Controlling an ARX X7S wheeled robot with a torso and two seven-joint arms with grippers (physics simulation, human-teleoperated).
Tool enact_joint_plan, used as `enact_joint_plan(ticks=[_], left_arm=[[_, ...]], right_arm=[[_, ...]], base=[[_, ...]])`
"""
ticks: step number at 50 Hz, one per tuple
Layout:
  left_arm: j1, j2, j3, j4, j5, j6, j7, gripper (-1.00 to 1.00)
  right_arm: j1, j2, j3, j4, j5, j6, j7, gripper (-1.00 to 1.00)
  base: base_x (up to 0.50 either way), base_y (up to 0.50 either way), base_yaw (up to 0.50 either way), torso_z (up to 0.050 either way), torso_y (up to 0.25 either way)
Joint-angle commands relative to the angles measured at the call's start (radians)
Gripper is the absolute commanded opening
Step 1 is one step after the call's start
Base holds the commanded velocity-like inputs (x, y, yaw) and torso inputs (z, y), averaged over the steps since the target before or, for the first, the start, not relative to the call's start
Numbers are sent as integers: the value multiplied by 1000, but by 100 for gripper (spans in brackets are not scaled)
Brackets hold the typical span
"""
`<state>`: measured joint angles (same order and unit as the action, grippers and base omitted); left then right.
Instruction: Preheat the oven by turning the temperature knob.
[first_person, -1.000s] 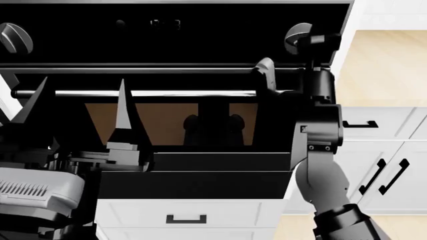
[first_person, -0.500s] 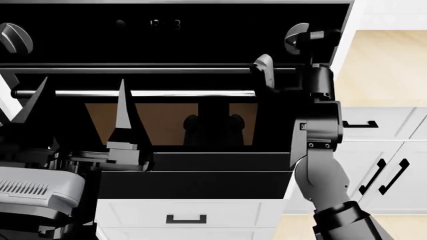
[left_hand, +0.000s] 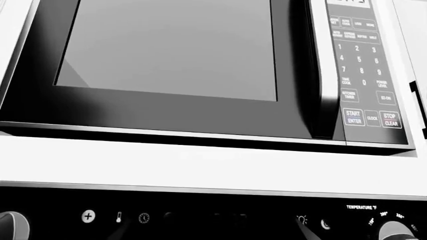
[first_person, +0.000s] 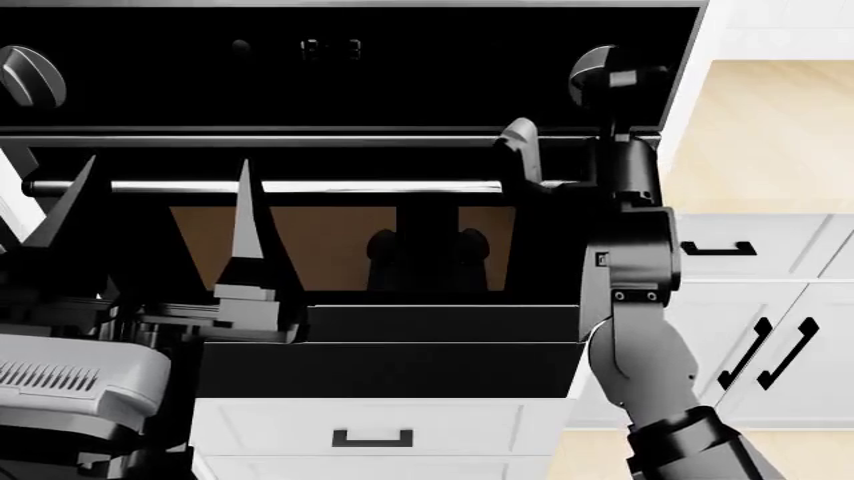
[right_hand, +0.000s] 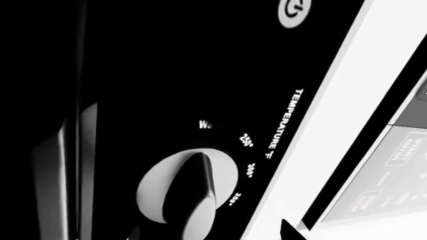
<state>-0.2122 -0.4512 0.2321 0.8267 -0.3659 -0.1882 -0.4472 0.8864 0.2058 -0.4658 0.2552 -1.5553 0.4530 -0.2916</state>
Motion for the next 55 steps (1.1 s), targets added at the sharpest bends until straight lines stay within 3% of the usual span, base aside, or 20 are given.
enact_joint_plan(ticks=[1, 55], left_arm=[[0, -2, 3, -1, 1, 2, -3, 100], [-11, -11, 7, -24, -8, 14, -11, 100]], right_arm=[[-3, 5, -7, -3, 4, -2, 3, -100], [41, 2, -31, 42, 15, 2, 37, -100]], base=[[0, 0, 0, 0, 0], [5, 0, 2, 0, 0]])
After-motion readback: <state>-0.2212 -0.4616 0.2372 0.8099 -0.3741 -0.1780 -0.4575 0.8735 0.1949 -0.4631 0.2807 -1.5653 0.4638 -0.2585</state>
